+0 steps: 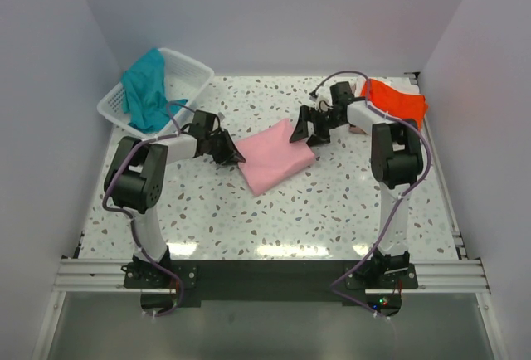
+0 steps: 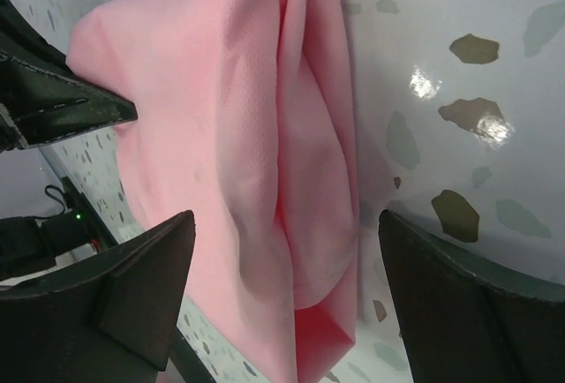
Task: Fold and stack the t-shirts
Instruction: Neatly place the folded tshirt to the corner
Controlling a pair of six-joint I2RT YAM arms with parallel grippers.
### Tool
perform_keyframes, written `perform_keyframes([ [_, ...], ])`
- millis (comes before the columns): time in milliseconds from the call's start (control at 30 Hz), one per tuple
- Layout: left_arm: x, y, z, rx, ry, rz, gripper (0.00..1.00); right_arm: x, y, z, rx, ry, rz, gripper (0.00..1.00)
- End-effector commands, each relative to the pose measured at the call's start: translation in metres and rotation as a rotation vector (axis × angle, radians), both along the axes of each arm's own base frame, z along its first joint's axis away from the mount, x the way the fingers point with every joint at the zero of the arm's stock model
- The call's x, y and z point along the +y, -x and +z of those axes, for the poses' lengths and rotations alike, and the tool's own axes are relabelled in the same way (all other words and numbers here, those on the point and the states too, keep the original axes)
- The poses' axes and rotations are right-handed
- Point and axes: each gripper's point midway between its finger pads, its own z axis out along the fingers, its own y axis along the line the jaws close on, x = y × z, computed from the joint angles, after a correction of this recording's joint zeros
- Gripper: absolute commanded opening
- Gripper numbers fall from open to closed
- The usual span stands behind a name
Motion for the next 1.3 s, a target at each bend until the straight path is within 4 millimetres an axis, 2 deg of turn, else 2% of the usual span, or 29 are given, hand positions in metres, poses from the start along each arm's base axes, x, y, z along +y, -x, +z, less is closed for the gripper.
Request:
perform_keyframes([
  [0,-0.007,-0.006,0.0,-0.04,0.042,-0.036,0.08,0.016,0.001,-0.003,-0.042,-0.018,0.055,0.88],
  [100,-0.007,-0.004,-0.003,-0.035,0.043,-0.043,0.0,0.021,-0.002,-0.01,-0.048,-0.009,0.055,0.88],
  [233,-0.007,0.0,-0.008,-0.027,0.045,-0.05,0.0,0.032,-0.001,-0.017,-0.04,-0.004,0.074,0.84],
  [367,-0.007,0.001,-0.009,-0.025,0.049,-0.052,0.0,0.04,0.001,-0.024,-0.029,0.005,0.083,0.66],
  [400,-0.008,0.0,-0.008,-0.029,0.051,-0.053,0.01,0.04,0.001,-0.026,-0.025,0.011,0.083,0.56],
  [433,-0.008,0.0,-0.007,-0.03,0.055,-0.053,0.07,0.04,0.001,-0.026,-0.022,0.015,0.082,0.51],
  [467,-0.008,0.0,-0.007,-0.033,0.056,-0.052,0.3,0.041,0.001,-0.025,-0.026,0.018,0.083,0.46],
  [500,-0.01,-0.002,-0.003,-0.042,0.064,-0.051,0.41,0.041,0.0,-0.021,-0.038,0.02,0.082,0.35],
  [533,-0.01,-0.003,-0.001,-0.047,0.065,-0.048,0.51,0.041,-0.003,-0.017,-0.05,0.023,0.078,0.27],
  [567,-0.011,-0.006,0.002,-0.056,0.07,-0.048,0.67,0.04,-0.006,-0.011,-0.062,0.027,0.069,0.17],
  [600,-0.011,-0.008,0.006,-0.062,0.074,-0.045,0.73,0.037,-0.01,-0.008,-0.078,0.053,0.054,0.0],
  [667,-0.014,-0.015,0.015,-0.085,0.083,-0.044,0.84,0.035,-0.021,0.013,-0.139,0.072,0.042,0.0],
  [700,-0.015,-0.017,0.022,-0.096,0.09,-0.039,0.96,0.031,-0.024,0.019,-0.149,0.096,0.034,0.0],
  [733,-0.015,-0.019,0.026,-0.105,0.094,-0.037,1.0,0.025,-0.03,0.026,-0.18,0.138,0.013,0.0],
  [767,-0.016,-0.022,0.031,-0.116,0.099,-0.035,1.0,0.019,-0.042,0.039,-0.226,0.163,0.001,0.0],
  [800,-0.017,-0.023,0.039,-0.131,0.106,-0.034,1.0,0.009,-0.045,0.042,-0.229,0.216,-0.021,0.0],
  [833,-0.016,-0.025,0.043,-0.142,0.106,-0.032,1.0,0.0,-0.058,0.057,-0.279,0.243,-0.036,0.0],
  [900,-0.015,-0.026,0.052,-0.163,0.101,-0.029,1.0,-0.016,-0.063,0.066,-0.284,0.306,-0.055,0.0],
  [933,-0.014,-0.025,0.055,-0.17,0.096,-0.029,1.0,-0.035,-0.072,0.067,-0.305,0.378,-0.077,0.0],
  [967,-0.012,-0.023,0.055,-0.168,0.082,-0.032,1.0,-0.041,-0.082,0.082,-0.345,0.402,-0.09,0.0],
  [1000,-0.01,-0.023,0.061,-0.185,0.076,-0.032,1.0,-0.052,-0.081,0.084,-0.335,0.448,-0.092,0.0],
  [1033,-0.009,-0.023,0.062,-0.19,0.065,-0.032,1.0,-0.059,-0.085,0.088,-0.353,0.488,-0.088,0.0],
  [1067,-0.007,-0.02,0.061,-0.191,0.052,-0.04,1.0,-0.075,-0.095,0.094,-0.373,0.552,-0.129,0.0],
  [1100,-0.005,-0.019,0.064,-0.199,0.046,-0.041,1.0,-0.084,-0.095,0.097,-0.381,0.59,-0.12,0.0],
  [1267,-0.001,-0.011,0.063,-0.197,0.023,-0.05,1.0,-0.131,-0.104,0.111,-0.406,0.731,-0.217,0.0],
])
